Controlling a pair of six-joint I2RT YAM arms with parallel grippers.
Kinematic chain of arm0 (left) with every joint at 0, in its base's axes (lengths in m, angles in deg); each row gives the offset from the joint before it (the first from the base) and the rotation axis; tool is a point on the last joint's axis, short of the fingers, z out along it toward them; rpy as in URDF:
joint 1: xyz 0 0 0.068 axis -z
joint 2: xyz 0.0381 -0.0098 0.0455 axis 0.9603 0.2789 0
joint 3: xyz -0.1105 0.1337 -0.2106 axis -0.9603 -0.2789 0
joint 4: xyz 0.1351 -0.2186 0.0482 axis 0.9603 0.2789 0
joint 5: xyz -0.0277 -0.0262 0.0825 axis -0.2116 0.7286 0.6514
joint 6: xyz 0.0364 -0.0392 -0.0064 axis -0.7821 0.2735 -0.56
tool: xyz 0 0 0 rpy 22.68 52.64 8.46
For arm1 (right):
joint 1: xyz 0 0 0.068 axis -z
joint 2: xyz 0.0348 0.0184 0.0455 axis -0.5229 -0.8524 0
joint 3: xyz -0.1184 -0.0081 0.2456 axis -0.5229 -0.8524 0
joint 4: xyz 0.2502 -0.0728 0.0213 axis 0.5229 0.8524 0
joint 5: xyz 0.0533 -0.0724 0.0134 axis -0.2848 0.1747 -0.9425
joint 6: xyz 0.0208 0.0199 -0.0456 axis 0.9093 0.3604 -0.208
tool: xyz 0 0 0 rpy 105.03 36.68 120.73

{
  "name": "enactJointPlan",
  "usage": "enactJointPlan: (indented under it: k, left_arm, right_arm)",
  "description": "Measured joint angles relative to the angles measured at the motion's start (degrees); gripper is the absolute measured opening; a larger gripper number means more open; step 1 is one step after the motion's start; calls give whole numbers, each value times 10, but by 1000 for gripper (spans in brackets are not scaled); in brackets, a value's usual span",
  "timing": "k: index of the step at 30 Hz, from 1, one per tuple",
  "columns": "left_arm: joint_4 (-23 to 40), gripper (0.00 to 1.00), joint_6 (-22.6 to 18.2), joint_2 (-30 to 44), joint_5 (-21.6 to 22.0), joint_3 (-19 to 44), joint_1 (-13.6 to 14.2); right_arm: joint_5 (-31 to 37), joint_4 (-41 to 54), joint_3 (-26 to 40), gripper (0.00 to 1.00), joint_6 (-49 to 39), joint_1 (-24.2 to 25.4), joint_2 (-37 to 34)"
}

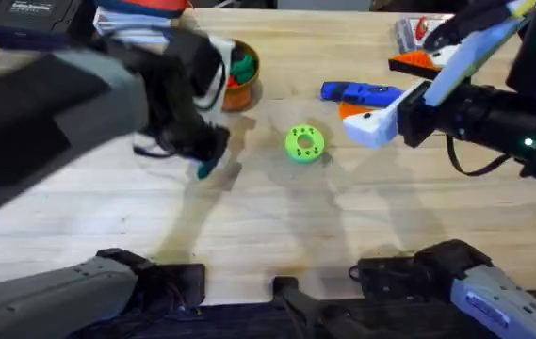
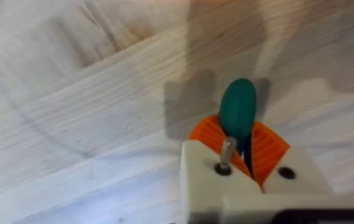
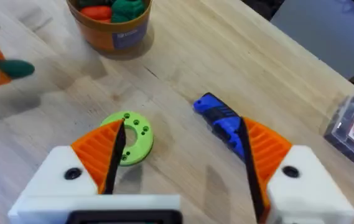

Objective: Pick up the gripper from the table and insert it into the empty holder that is missing its gripper. Then pick up a screw, insert it into the mounting hole, and use the screwdriver to tighten it. Finally, clean up the table by picking up the vegetable and placing it into the bucket.

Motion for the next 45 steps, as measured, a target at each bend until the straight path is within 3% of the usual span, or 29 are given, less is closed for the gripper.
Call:
enactJointPlan:
  k: [5, 7, 9, 14, 25, 27, 32, 34, 39, 45]
  left_arm:
    - [62, 22, -4, 0, 1, 150, 0]
    - [45, 22, -9, -1, 9, 198, 0]
    - [-11, 22, -12, -4, 29, 226, 0]
    - [-140, 22, -14, 2, 55, 232, 0]
    - [-168, 22, -3, 138, 117, 227, -1]
    - [-171, 171, 7, 150, 121, 225, -2]
    - [-176, 930, 21, 146, 128, 224, -2]
    - [-168, 981, 24, 140, 130, 224, -2]
    - [-113, 985, 26, 97, 131, 235, -2]
    - [2, 985, 15, -22, 129, 261, -2]
  right_arm:
    - [0, 0, 0, 994, 0, 0, 0]
    - [0, 0, 0, 994, 0, 0, 0]
    - [0, 0, 0, 994, 0, 0, 0]
    - [0, 0, 0, 994, 0, 0, 0]
    - [0, 0, 0, 993, 0, 0, 0]
    - [0, 0, 0, 993, 0, 0, 0]
    - [0, 0, 0, 994, 0, 0, 0]
    - [0, 0, 0, 994, 0, 0, 0]
    - [0, 0, 0, 993, 0, 0, 0]
    - [0, 33, 9, 994, 34, 0, 31]
